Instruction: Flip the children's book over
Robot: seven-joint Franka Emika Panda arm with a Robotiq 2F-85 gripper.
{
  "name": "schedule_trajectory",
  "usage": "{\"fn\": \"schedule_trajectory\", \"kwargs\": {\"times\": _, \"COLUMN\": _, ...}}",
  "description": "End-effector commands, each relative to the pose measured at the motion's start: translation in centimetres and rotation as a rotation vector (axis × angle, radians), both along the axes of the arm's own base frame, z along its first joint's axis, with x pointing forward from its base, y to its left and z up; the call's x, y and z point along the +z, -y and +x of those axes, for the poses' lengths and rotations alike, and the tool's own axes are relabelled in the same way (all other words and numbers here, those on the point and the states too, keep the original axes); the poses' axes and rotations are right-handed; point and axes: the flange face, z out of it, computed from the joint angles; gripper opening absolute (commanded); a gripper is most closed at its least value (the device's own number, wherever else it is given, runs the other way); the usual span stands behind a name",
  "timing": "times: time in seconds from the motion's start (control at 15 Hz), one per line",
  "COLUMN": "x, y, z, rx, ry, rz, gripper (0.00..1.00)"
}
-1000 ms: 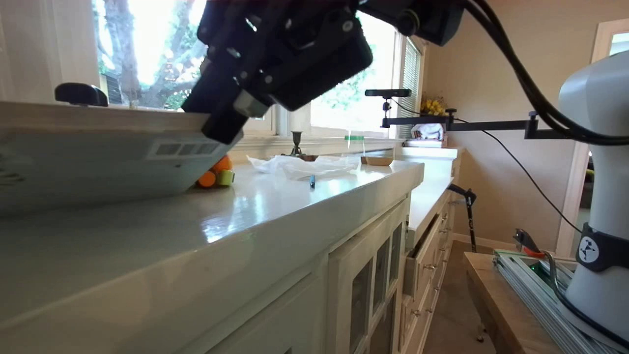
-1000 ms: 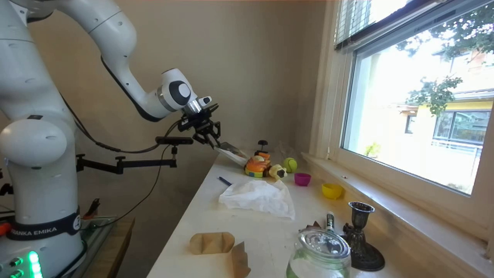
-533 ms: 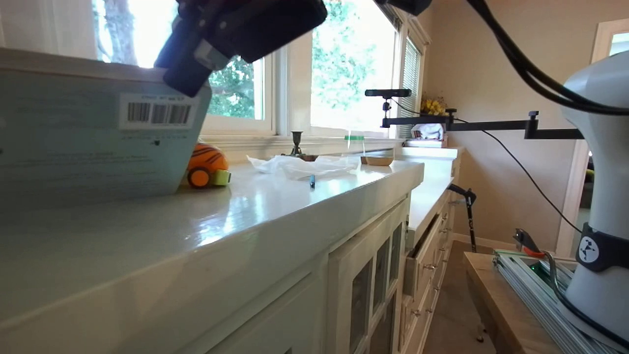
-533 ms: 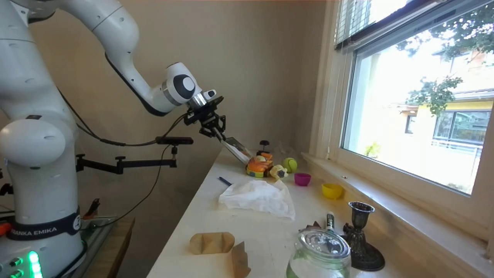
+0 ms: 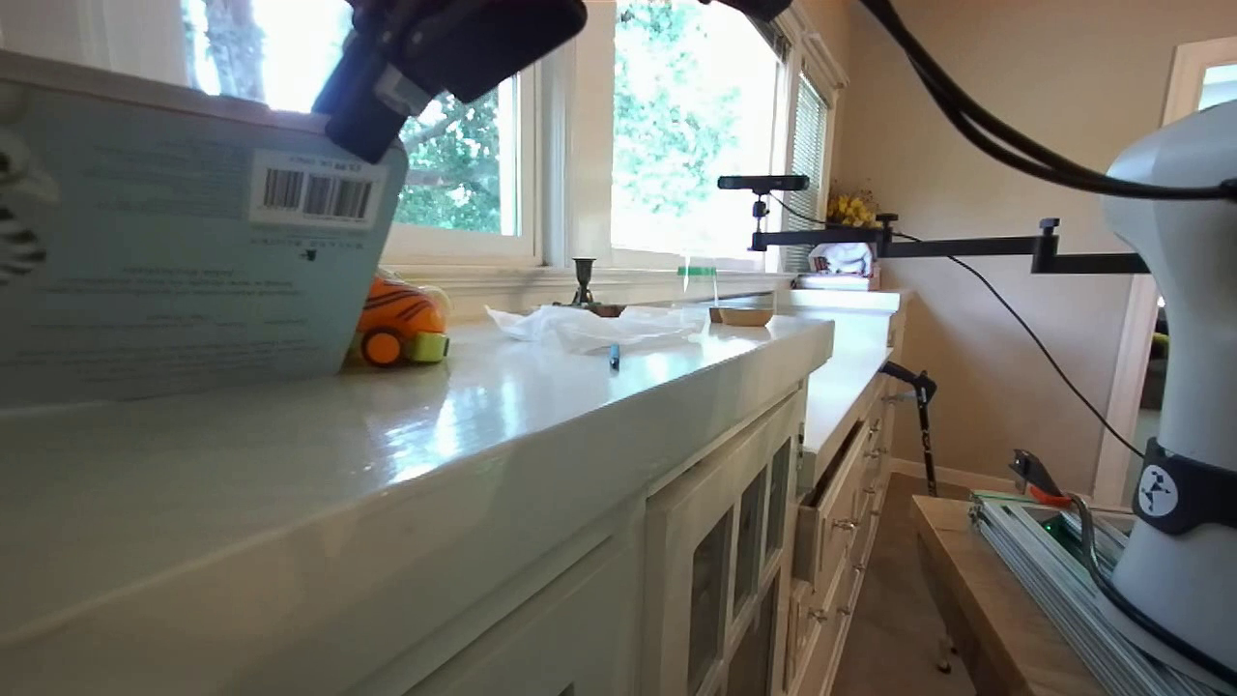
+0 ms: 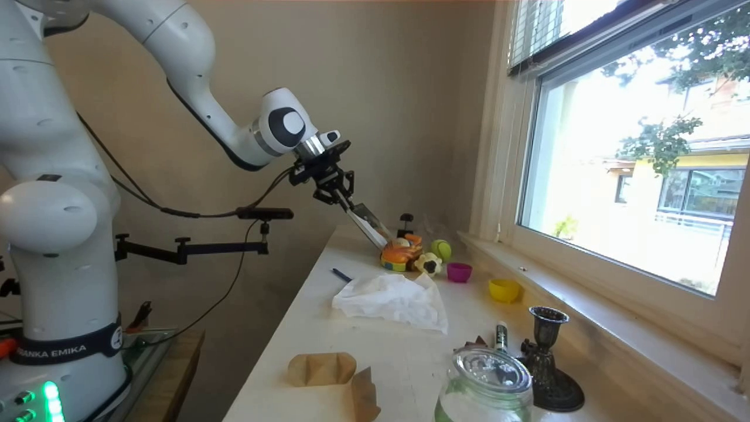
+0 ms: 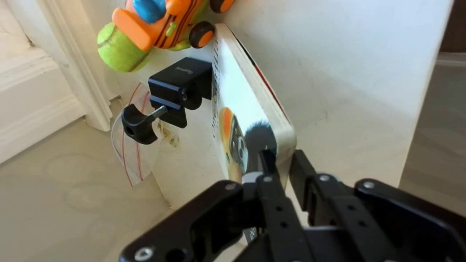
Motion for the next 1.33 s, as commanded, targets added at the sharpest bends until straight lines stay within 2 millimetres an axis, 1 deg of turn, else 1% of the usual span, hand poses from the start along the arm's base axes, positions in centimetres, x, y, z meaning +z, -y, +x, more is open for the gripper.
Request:
{"fn": "schedule_trajectory", "kwargs": {"times": 0.0, "x": 1.9, "y": 1.4, "z": 1.3, "rx": -0.004, "ry": -0.029, "rz": 0.034, "gripper": 0.05}}
{"fn": "schedule_trajectory", "kwargs": {"times": 0.33, "x": 4.5, "y": 3.1, "z": 2.3, "rx": -0.006, "ry": -0.054, "rz": 0.068, "gripper": 0.05}}
{"fn": "schedule_trajectory", "kwargs": {"times": 0.6, "x": 6.2, "y": 4.1, "z": 3.0, "rx": -0.017, "ry": -0.064, "rz": 0.058, "gripper": 0.05}}
{"fn": "schedule_trajectory", "kwargs": {"times": 0.87, "x": 8.1, "y": 4.7, "z": 3.3, "rx": -0.022, "ry": -0.067, "rz": 0.035, "gripper": 0.05}}
{"fn": "schedule_trajectory", "kwargs": {"times": 1.27, "x": 9.9, "y": 5.0, "z": 3.3, "rx": -0.021, "ry": -0.091, "rz": 0.036, "gripper": 0.05}}
